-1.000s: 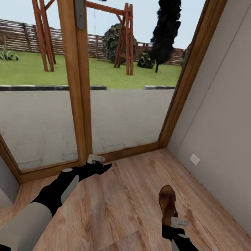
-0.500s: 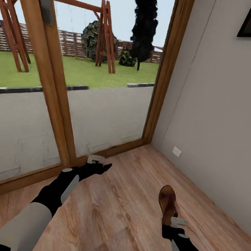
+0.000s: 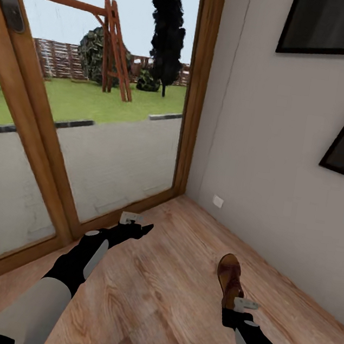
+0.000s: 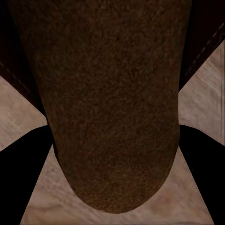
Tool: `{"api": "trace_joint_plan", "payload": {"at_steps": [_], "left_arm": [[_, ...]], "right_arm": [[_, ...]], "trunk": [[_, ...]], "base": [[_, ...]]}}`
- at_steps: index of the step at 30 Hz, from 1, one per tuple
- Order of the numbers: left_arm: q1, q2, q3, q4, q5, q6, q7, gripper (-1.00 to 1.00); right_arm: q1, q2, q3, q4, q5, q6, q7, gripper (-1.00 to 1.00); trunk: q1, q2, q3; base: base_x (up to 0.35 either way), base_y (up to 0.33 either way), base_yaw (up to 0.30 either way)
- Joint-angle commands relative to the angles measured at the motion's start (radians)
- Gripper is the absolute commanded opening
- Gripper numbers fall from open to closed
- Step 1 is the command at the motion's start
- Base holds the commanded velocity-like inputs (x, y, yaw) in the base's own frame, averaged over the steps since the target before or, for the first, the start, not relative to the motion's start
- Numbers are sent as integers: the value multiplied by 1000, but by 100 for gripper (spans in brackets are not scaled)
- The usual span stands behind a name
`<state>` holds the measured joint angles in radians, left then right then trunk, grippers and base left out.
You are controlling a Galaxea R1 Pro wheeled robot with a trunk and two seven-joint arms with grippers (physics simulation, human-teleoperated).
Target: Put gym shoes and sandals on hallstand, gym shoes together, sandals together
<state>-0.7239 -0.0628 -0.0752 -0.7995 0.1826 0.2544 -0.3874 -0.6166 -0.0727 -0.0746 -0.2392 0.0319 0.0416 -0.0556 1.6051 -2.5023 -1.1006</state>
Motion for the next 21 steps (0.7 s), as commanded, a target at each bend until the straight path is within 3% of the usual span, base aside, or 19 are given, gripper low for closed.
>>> {"api": "trace_joint_plan", "payload": {"at_steps": [1, 9, 21], "left_arm": [[0, 0, 0, -1, 10, 9, -1, 100], [0, 0, 0, -1, 12, 9, -1, 100], [0, 0, 0, -1, 12, 9, -1, 100]], "right_arm": [[0, 1, -7, -2, 3, 4, 0, -100], [0, 1, -7, -2, 3, 4, 0, -100], [0, 1, -7, -2, 3, 4, 0, -100]], "trunk": [[-1, 0, 4], [-4, 2, 38], [-4, 2, 43]], "base": [[0, 0, -298], [0, 0, -298], [0, 0, -298]]}}
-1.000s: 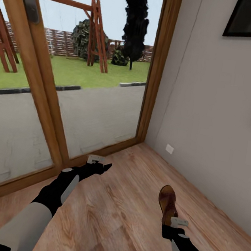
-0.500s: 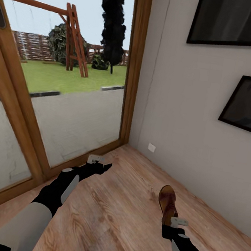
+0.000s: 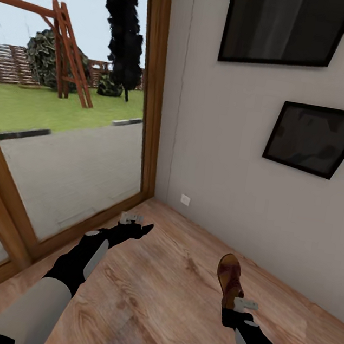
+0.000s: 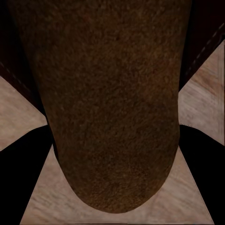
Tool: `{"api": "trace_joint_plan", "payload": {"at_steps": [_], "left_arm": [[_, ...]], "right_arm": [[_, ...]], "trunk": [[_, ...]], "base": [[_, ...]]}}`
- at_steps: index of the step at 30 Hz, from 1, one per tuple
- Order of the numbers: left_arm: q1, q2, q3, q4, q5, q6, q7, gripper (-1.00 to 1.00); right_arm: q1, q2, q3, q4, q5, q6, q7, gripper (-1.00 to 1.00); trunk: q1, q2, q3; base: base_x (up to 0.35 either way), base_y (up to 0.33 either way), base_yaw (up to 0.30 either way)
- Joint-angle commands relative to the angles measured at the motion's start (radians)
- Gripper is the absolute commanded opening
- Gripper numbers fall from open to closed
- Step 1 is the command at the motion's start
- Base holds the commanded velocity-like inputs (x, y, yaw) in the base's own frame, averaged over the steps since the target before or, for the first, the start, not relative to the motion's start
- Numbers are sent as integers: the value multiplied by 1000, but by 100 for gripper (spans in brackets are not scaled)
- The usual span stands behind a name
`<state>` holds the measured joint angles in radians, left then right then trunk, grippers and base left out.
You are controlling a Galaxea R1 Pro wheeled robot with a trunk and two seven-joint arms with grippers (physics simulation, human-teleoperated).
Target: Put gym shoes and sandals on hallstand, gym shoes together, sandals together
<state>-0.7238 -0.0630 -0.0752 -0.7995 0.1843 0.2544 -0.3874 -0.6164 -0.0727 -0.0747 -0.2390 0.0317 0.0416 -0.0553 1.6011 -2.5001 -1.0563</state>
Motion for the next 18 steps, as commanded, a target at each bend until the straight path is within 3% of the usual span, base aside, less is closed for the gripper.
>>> {"api": "trace_joint_plan", "payload": {"at_steps": [1, 18], "left_arm": [[0, 0, 0, -1, 11, 9, -1, 100], [1, 0, 0, -1, 11, 8, -1, 100]], "right_arm": [[0, 1, -7, -2, 4, 4, 0, -100], [0, 1, -7, -2, 4, 4, 0, -100]], "trunk": [[0, 0, 0], [0, 0, 7]], "base": [[0, 0, -298], [0, 0, -298]]}}
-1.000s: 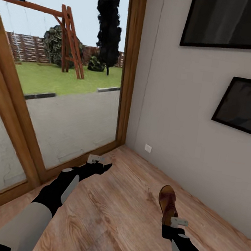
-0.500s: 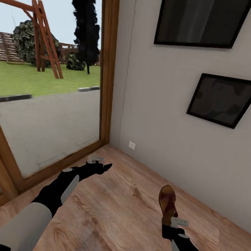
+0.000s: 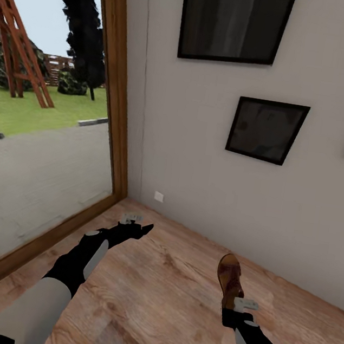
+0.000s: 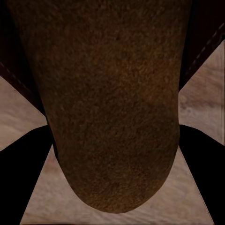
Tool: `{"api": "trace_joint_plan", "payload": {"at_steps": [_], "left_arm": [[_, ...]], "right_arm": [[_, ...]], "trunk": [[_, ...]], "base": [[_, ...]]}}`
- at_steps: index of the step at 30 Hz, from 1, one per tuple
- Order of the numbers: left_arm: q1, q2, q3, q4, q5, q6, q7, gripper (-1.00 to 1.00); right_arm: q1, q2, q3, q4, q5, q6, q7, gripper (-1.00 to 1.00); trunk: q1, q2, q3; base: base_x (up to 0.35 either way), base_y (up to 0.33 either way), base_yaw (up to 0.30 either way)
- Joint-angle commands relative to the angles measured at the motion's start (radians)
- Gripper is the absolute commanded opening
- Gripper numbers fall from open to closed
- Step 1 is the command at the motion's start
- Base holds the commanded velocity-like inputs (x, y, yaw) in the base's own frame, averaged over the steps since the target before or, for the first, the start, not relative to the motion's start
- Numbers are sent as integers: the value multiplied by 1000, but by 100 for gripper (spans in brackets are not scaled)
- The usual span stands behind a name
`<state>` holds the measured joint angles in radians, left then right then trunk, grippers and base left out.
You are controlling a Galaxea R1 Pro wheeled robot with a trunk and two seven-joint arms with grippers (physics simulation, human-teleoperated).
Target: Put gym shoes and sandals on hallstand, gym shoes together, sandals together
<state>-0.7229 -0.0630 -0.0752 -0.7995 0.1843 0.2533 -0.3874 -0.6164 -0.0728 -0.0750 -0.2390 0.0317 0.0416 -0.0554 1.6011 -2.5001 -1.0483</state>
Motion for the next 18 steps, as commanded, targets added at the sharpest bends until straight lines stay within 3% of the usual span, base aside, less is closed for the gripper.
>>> {"api": "trace_joint_plan", "payload": {"at_steps": [1, 18], "left_arm": [[0, 0, 0, -1, 11, 9, -1, 100], [0, 0, 0, -1, 11, 9, -1, 100]], "right_arm": [[0, 1, -7, -2, 4, 4, 0, -100], [0, 1, -7, -2, 4, 4, -1, -100]], "trunk": [[0, 0, 0], [0, 0, 7]], "base": [[0, 0, -298], [-59, 106, -298]]}}
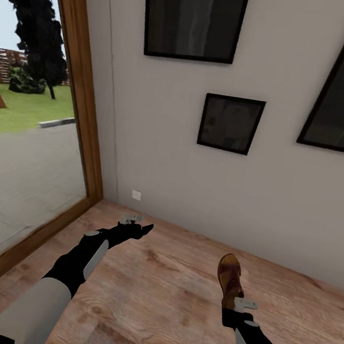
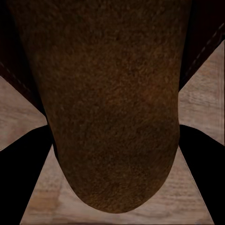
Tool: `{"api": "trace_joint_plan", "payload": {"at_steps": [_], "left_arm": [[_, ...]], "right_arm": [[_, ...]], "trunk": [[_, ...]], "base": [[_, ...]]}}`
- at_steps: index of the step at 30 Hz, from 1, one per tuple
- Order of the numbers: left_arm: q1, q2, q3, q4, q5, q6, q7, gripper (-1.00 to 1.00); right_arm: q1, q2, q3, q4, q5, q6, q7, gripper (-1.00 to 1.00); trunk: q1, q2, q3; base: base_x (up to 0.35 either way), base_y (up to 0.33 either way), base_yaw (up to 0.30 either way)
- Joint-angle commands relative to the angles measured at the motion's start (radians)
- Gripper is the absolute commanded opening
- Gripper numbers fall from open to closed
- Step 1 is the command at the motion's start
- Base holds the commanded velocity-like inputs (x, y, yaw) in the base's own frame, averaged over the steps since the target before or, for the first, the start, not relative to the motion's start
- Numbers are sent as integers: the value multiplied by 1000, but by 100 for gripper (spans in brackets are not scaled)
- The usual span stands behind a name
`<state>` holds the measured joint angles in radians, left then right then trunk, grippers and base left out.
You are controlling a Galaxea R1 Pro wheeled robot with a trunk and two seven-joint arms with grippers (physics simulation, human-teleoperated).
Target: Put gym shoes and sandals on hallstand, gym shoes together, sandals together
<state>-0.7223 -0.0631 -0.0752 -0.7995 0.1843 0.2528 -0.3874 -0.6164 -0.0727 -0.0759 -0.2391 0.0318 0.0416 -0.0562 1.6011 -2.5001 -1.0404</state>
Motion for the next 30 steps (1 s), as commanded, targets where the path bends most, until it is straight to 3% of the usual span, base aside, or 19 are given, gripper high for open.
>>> {"api": "trace_joint_plan", "payload": {"at_steps": [1, 23, 25, 26, 30], "left_arm": [[0, 0, 0, -1, 11, 9, -1, 100], [0, 0, 0, -1, 11, 9, -1, 100], [0, 0, 0, -1, 11, 9, -1, 100], [0, 0, 0, -1, 11, 9, -1, 100], [0, 0, 0, -1, 11, 9, -1, 100]], "right_arm": [[0, 1, -7, -2, 3, 4, 0, -100], [0, -1, -14, -7, 3, 4, 0, -100], [0, -1, -32, -9, 3, 4, 0, -100], [0, -2, -80, -15, 3, 4, 1, -100], [0, -2, -209, -92, 3, 11, 1, -100]], "trunk": [[0, 0, 0], [0, 0, 9], [0, 0, 10], [0, 0, 10], [0, 0, 12]], "base": [[-3, 14, -298], [0, 2, -298], [0, 0, -298], [0, 0, -298], [0, 0, -298]]}}
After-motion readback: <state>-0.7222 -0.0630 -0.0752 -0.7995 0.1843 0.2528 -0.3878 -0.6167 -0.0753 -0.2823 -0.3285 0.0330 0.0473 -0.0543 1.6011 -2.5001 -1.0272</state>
